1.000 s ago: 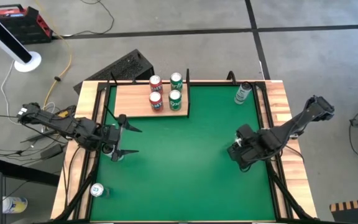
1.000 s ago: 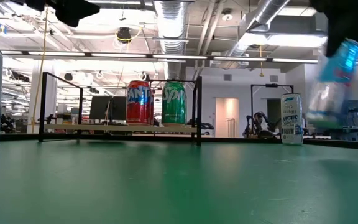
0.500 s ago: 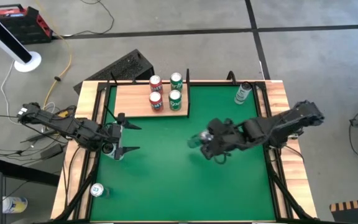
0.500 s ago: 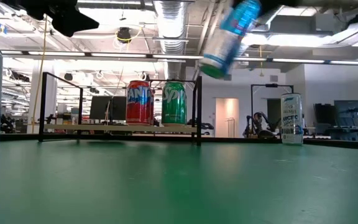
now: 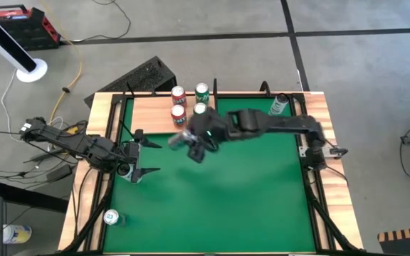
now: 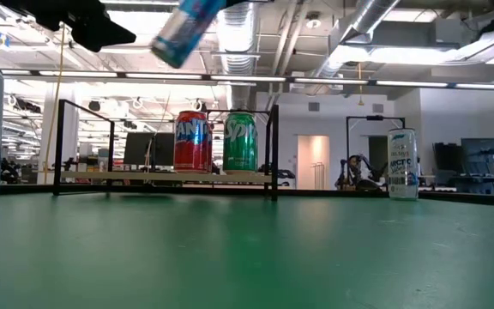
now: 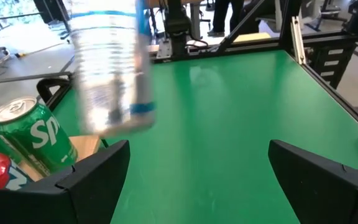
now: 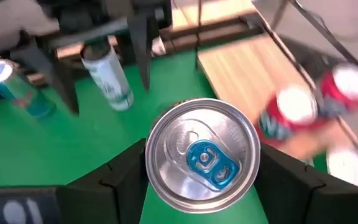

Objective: Place canned beverage on shelf
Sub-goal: Put the right blue soda can on the shelf

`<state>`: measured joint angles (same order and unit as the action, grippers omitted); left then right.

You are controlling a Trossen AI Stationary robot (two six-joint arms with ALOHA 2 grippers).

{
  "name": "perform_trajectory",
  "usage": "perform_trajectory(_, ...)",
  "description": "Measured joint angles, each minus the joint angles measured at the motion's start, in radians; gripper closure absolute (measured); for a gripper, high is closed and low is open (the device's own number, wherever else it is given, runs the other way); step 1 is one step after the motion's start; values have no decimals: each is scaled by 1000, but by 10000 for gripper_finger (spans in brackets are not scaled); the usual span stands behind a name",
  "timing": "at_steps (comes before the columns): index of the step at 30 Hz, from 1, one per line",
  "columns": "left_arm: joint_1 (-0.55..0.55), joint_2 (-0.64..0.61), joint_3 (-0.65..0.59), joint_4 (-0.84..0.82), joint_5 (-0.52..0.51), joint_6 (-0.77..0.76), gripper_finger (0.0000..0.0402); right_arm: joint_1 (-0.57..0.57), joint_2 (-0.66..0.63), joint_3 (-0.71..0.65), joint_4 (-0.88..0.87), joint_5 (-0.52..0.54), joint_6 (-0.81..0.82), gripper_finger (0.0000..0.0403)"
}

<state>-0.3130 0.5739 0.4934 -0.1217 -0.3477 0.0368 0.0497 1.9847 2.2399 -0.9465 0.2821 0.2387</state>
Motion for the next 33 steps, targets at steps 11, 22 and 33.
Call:
perform_trajectory(11,1,1,0,4,-91,-39,33,-208,132,92,226,-304,-280,135)
perform_trajectory(22,1,1,0,8,-214,-116,33,-210,167,93,-2,-400,-400,137)
perform_trajectory(33,1,7,0,31,-329,-186,33,-81,238,93,-170,-361,-441,137)
